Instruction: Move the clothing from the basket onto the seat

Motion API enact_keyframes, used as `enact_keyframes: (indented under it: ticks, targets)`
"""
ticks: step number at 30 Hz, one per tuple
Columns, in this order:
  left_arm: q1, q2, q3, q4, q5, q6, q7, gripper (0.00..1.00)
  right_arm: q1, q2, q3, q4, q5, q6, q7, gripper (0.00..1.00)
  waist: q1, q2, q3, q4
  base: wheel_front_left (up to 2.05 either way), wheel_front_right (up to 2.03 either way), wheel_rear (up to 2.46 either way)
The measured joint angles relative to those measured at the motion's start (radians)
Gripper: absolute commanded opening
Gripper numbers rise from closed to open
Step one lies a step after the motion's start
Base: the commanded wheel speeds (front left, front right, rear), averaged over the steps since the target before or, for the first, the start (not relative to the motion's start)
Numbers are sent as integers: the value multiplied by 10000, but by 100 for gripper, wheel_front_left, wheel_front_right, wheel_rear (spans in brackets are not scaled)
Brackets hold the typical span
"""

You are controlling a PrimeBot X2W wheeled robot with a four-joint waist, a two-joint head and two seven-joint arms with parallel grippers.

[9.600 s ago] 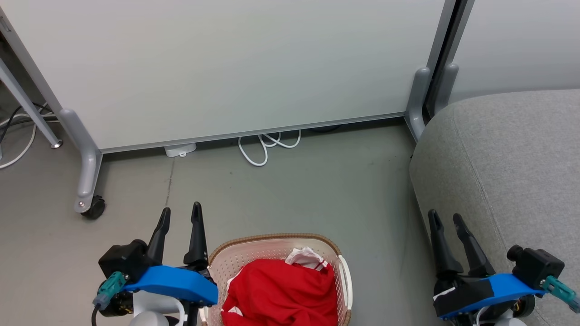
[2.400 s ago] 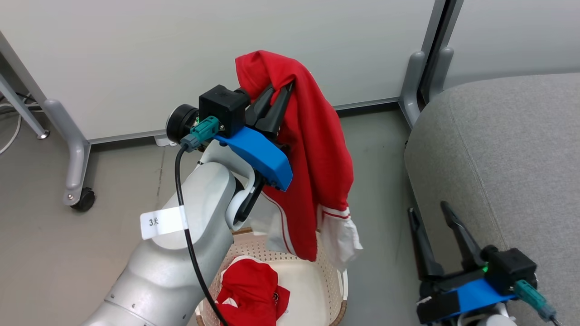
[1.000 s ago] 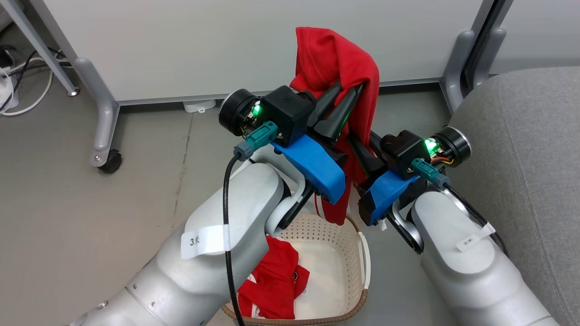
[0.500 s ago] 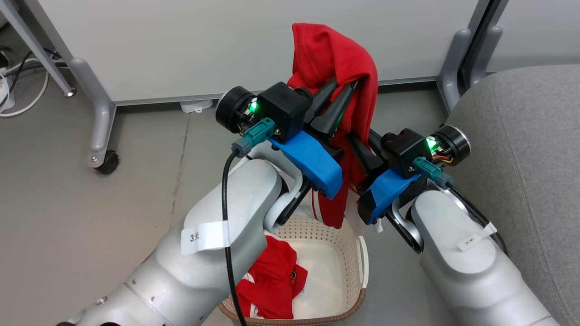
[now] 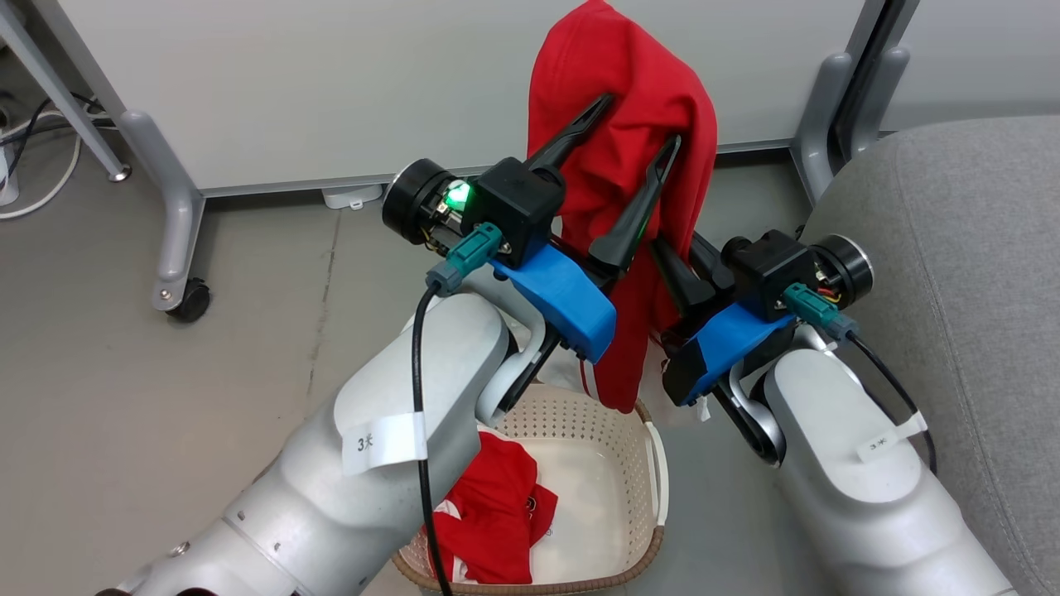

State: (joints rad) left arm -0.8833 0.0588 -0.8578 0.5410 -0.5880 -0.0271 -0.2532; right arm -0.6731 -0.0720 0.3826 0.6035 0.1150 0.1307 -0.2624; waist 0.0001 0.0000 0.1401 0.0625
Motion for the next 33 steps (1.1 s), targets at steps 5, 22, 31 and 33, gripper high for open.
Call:
enact_keyframes:
  ticks: [5, 22, 31, 33]
  targets:
    - [65, 148, -23, -77, 173, 65, -42, 100, 107, -56, -303, -424, 88, 0, -2, 0, 0, 0, 143, -204, 0, 0, 0]
    - [853, 460, -199, -963, 995, 130, -84, 100, 1327, -451, -2173, -2123, 274, 0, 0, 0, 0, 0, 862, -2160, 0, 0, 0]
    - [1083, 481, -397, -1030, 1327, -36, -86, 100, 2112, -313, -3193, -3083, 293, 0, 0, 0, 0, 0, 1216, -3495, 0, 0, 0]
    - [1118, 458, -510, -1005, 1406, -92, -86, 100, 2322, -309, -3457, -3319, 305, 0, 0, 0, 0, 0, 1285, -3764, 0, 0, 0]
